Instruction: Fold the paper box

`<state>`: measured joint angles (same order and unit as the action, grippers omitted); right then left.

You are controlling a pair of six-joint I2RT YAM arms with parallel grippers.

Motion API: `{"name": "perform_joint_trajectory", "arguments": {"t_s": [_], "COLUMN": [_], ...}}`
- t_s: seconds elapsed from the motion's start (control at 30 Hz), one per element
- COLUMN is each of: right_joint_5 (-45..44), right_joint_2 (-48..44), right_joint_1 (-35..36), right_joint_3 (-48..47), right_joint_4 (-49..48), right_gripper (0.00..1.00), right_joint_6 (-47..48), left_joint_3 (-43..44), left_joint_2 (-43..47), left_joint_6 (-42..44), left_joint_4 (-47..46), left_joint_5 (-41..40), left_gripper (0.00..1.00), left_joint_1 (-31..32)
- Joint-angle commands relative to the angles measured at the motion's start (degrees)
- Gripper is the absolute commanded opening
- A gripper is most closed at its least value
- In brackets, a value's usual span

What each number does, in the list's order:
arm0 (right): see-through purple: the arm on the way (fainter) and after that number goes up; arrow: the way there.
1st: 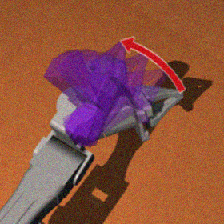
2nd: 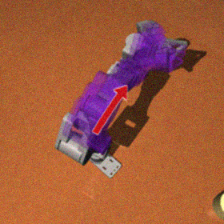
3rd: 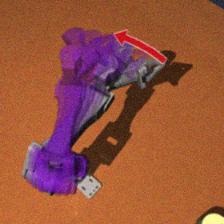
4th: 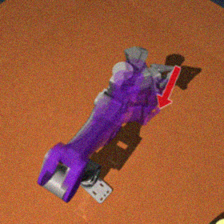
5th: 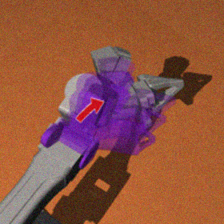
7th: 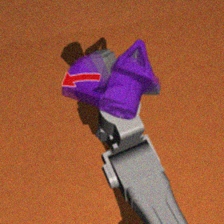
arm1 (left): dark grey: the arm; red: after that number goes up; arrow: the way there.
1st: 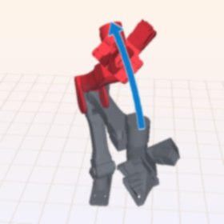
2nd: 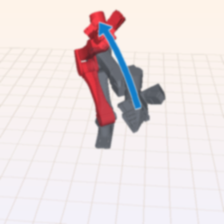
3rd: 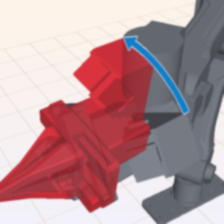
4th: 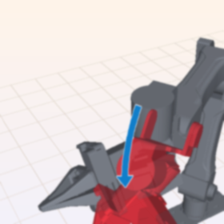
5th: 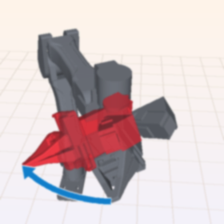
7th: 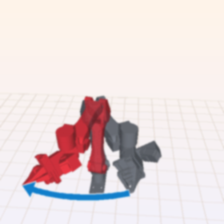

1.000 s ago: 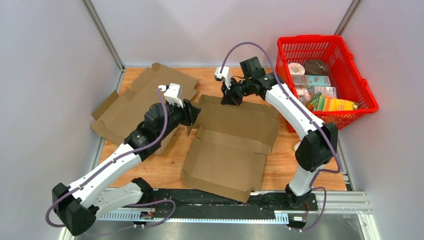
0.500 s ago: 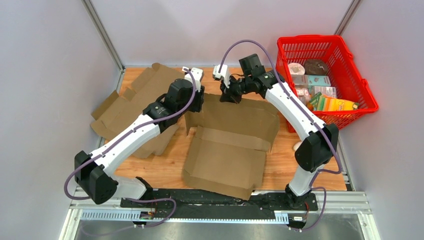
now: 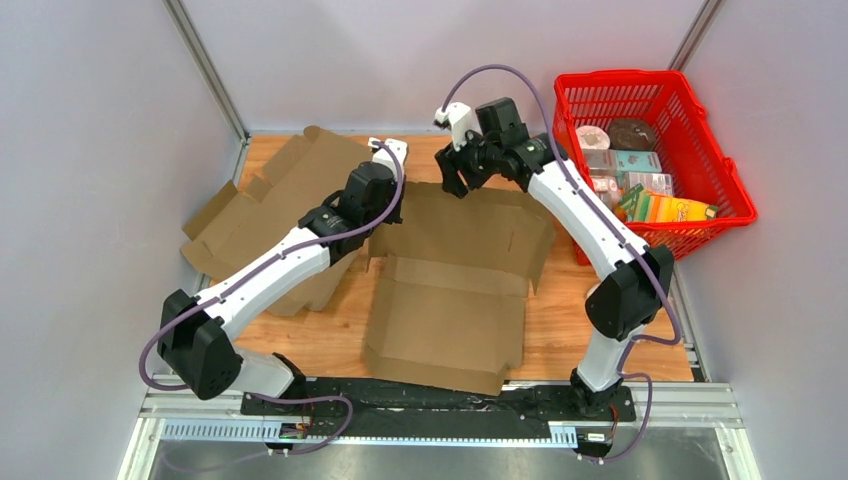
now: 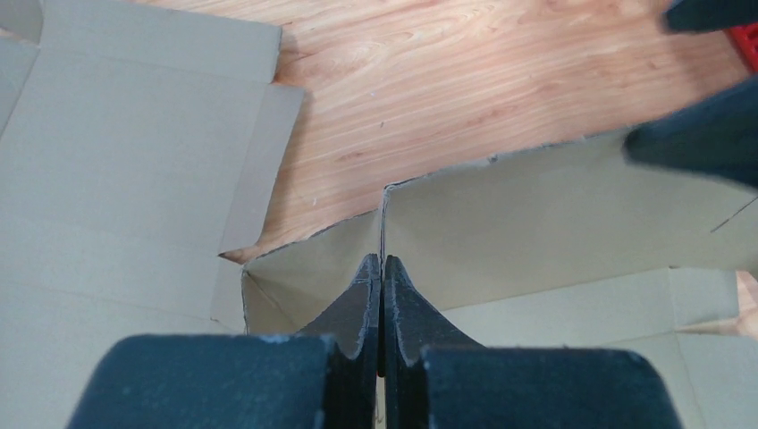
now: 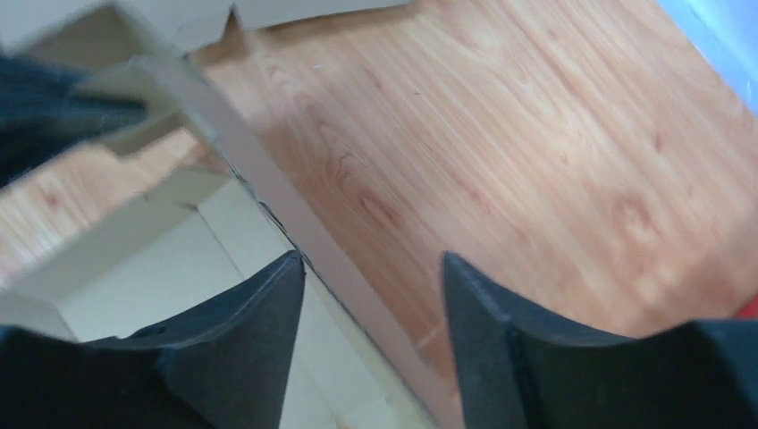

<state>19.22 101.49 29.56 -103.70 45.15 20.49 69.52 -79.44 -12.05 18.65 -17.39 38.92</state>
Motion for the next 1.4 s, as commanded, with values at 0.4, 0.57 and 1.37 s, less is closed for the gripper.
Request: {"name": "perform_joint_trajectory", "arguments": {"t_s": [0.4,0.57,1.37], "right_joint_5": [-10.7,-18.2,-26.8], "right_joint_2": [-13.1,-14.9,-12.0], "right_joint_1": [0.6,3.9,5.0], "right_joint_3": [1.2,8.6,20.5], "right_joint_4": [4.3,0.3,-9.6], "right_gripper": [0.85,0.83,0.33], "right_joint_6": [-88.1,-110.0,-120.0], "left_joint_3": [-9.0,-10.0,-16.9], "left_joint_2": [7.8,9.3,13.4], "left_joint_6": [-5.7,-6.1,-5.2], "left_joint_4": [-11.7,-12.7,-20.9], "left_joint_5": [-3.6,-3.4,2.0], "left_gripper": [0.00,0.00,0.00], "left_joint_1": [-0.1,-0.2,0.4]}}
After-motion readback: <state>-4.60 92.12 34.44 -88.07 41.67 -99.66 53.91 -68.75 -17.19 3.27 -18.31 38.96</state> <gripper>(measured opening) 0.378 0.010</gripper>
